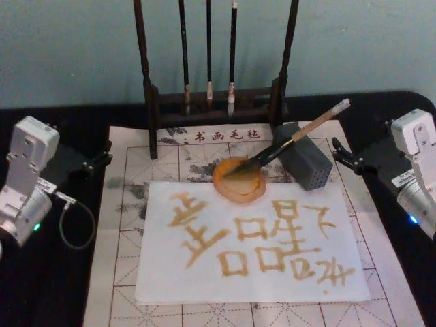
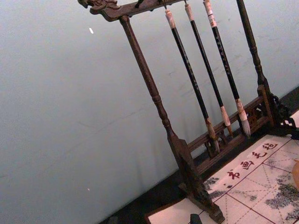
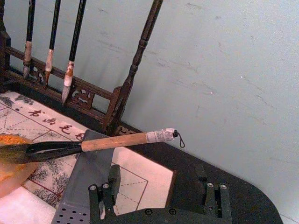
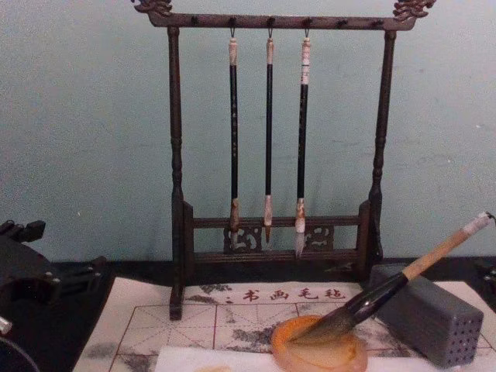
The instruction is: Pick up the brush from the inkstone, write on the paper, then place the brush back to its original position.
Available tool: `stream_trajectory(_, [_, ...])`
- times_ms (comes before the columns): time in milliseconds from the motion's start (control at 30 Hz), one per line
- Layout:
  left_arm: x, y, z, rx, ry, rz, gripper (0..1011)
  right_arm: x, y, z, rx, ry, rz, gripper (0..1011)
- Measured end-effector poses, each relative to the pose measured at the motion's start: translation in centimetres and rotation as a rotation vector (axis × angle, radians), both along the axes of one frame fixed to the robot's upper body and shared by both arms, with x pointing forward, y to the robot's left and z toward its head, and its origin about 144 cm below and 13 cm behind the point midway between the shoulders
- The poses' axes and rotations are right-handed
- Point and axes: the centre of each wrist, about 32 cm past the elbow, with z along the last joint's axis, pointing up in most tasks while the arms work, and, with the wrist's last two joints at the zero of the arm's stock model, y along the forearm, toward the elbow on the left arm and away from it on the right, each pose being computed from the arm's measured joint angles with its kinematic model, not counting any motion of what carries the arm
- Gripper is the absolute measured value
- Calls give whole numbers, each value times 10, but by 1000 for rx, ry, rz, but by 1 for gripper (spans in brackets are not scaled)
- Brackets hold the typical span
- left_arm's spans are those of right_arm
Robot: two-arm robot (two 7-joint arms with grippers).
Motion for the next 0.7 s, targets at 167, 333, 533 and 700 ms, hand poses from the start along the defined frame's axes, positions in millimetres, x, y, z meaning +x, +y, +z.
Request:
stream_trajectory(167, [0, 0, 0, 0, 0, 0, 1001, 0, 0, 0, 0, 0, 0, 1000])
stream_trajectory(333, [0, 0, 0, 0, 0, 0, 1001, 0, 0, 0, 0, 0, 0, 1000])
stream_trajectory(533, [0, 0, 0, 0, 0, 0, 1001, 0, 0, 0, 0, 0, 0, 1000])
stream_trajectory(700, [0, 0, 0, 0, 0, 0, 1001, 0, 0, 0, 0, 0, 0, 1000])
